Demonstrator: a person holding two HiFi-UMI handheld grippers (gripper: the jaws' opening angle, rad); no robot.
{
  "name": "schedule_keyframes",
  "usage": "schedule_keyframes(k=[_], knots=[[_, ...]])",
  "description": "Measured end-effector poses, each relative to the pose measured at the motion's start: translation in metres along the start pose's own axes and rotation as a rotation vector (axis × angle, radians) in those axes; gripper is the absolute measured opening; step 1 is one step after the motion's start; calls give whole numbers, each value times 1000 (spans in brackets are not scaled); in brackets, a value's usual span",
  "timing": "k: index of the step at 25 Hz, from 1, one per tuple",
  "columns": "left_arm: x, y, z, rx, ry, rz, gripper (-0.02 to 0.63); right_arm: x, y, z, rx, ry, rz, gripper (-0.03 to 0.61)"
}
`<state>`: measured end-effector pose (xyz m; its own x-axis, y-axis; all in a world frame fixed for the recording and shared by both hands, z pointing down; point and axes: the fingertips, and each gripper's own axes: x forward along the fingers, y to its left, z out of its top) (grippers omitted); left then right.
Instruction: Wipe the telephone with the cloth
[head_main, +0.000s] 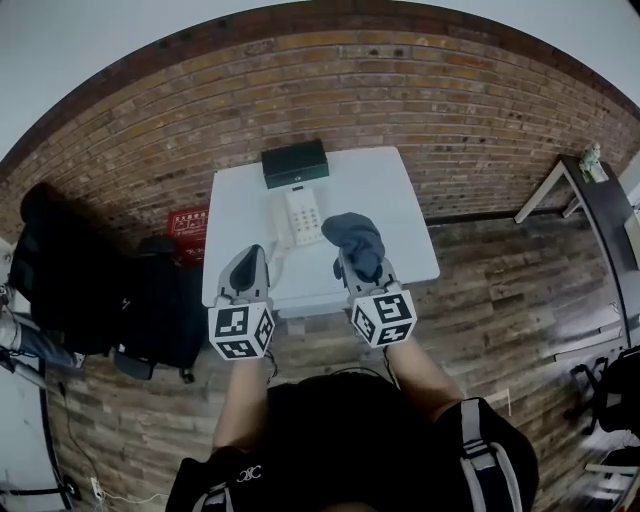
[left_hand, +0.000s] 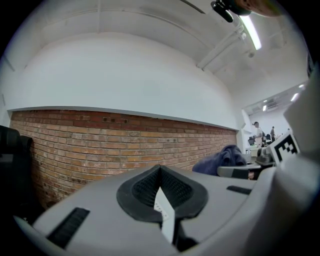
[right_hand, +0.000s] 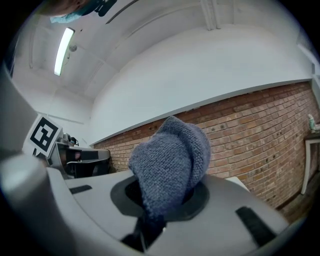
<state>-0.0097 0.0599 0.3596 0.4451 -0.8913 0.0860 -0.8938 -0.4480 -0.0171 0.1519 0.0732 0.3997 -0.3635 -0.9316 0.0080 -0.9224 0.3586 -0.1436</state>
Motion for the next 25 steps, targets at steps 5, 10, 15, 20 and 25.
schedule_keyframes(k=[5, 10, 15, 20, 25], knots=[[13, -7, -9, -3, 24, 51, -5, 18, -18, -6, 18, 30, 53, 37], [24, 11, -17, -15, 41, 94, -5, 42, -18, -12, 5, 46, 87, 37], [48, 34, -32, -29, 59, 95, -5, 76, -16, -21, -25, 70, 118, 37], [85, 69, -35, -59, 58, 62, -5, 123, -12, -22, -54, 82, 147, 37], [115, 108, -30, -73, 62, 32, -5, 174, 0, -18, -84, 100, 164, 35]])
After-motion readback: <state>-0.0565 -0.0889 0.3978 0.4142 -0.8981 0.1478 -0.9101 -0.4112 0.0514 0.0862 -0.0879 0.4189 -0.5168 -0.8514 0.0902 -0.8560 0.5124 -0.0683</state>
